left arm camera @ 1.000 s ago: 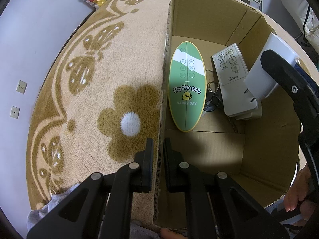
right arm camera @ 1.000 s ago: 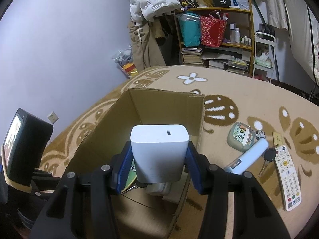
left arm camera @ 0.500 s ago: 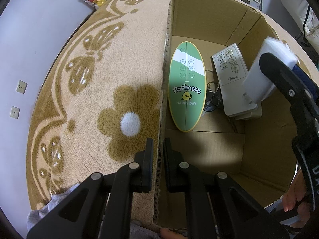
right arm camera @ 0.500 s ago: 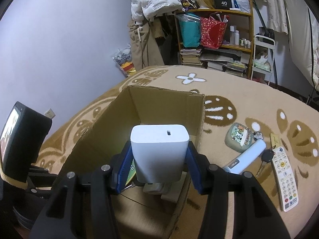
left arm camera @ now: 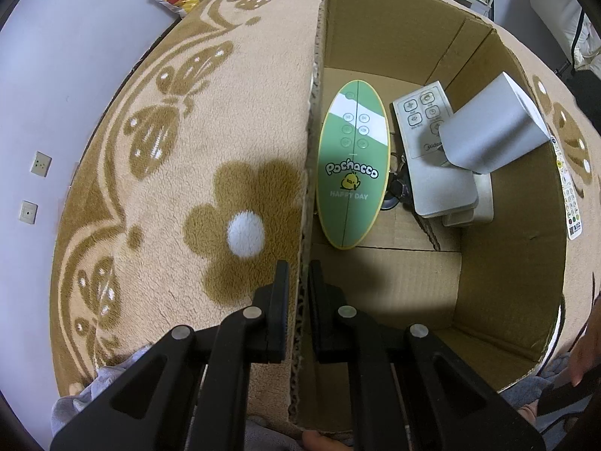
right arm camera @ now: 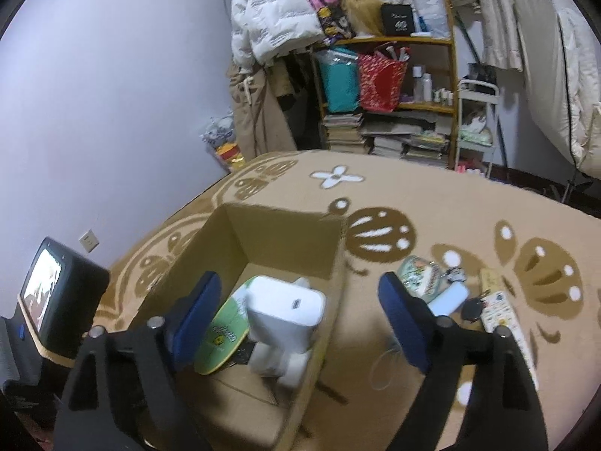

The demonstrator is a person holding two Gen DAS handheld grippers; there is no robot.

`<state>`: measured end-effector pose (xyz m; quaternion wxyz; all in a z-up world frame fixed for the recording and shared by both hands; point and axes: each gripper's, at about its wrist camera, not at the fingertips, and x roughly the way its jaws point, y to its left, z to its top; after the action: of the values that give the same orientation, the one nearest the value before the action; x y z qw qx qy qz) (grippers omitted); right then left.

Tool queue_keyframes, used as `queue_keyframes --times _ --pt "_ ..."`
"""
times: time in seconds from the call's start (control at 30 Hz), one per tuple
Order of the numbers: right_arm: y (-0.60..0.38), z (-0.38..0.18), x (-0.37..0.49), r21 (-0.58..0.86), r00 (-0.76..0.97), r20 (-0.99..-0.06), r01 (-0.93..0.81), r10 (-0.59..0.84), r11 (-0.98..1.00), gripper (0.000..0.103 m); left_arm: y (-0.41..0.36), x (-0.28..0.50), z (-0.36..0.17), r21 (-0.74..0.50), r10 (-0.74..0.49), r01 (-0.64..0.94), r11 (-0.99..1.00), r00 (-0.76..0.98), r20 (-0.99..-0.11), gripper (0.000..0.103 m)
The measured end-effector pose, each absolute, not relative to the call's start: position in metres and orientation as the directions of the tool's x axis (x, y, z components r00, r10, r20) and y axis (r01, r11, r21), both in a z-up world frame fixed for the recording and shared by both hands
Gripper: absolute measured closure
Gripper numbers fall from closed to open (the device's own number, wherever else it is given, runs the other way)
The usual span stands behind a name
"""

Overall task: Organize rigid objects
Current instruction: 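Carry the white charger into the box and release it beside the remote, then move the right gripper back over the white TV remote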

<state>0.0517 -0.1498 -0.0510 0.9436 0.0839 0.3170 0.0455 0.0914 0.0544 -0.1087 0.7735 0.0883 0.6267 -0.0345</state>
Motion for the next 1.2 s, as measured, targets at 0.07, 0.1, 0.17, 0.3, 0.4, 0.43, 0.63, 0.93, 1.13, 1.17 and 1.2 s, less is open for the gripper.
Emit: queue_keyframes --times 0.07,0.1,0.17,0.3,0.4,0.43,0.63,0.93,1.13,1.17,1.2 --pt "-0.159 -0.05 0.052 0.179 0.794 -0.597 -0.012 0.118 0.984 0.011 0.054 0.091 -0.109 0.094 0.057 0.164 0.982 0.212 -0.976 0.093" --pt "-0.164 -0.049 0.052 0.174 0.792 -0.601 0.0 0.106 0.985 0.011 0.054 0.091 -0.109 0.094 0.058 0.164 0.982 0.212 -0.976 0.093" --pt "-0.175 -0.048 0.053 0.169 0.795 -0.601 0.026 0.082 0.985 0.011 0.054 0.091 -0.109 0.093 0.057 0.164 0.982 0.212 -0.976 0.093" --pt "-0.195 -0.045 0.055 0.152 0.799 -0.601 0.068 0.037 0.986 0.011 0.054 0.091 -0.109 0.094 0.058 0.165 0.982 0.212 -0.976 0.093" --pt "-0.214 -0.044 0.057 0.129 0.797 -0.604 0.088 0.007 0.988 0.011 0.054 0.091 -0.109 0.093 0.057 0.164 0.982 0.212 -0.976 0.093" --pt "-0.219 -0.044 0.057 0.121 0.798 -0.603 0.098 -0.005 0.988 0.011 0.054 0.091 -0.109 0.092 0.056 0.164 0.982 0.212 -0.976 0.093" --pt "-0.264 -0.054 0.055 0.128 0.778 -0.624 0.192 -0.071 0.973 0.011 0.054 0.091 -0.109 0.093 0.057 0.164 0.982 0.211 -0.976 0.093" --pt "-0.314 -0.095 0.051 0.151 0.712 -0.69 0.316 -0.129 0.937 0.011 0.055 0.091 -0.109 0.093 0.057 0.164 0.982 0.212 -0.976 0.093" --pt "-0.326 -0.122 0.052 0.147 0.664 -0.736 0.35 -0.134 0.925 0.011 0.055 0.091 -0.11 0.09 0.054 0.162 0.983 0.211 -0.976 0.093" --pt "-0.327 -0.128 0.053 0.143 0.656 -0.743 0.354 -0.136 0.924 0.011 0.055 0.092 -0.109 0.089 0.054 0.162 0.983 0.21 -0.976 0.093" --pt "-0.327 -0.131 0.053 0.139 0.651 -0.746 0.357 -0.139 0.924 0.011 0.056 0.092 -0.109 0.088 0.053 0.162 0.983 0.21 -0.976 0.093"
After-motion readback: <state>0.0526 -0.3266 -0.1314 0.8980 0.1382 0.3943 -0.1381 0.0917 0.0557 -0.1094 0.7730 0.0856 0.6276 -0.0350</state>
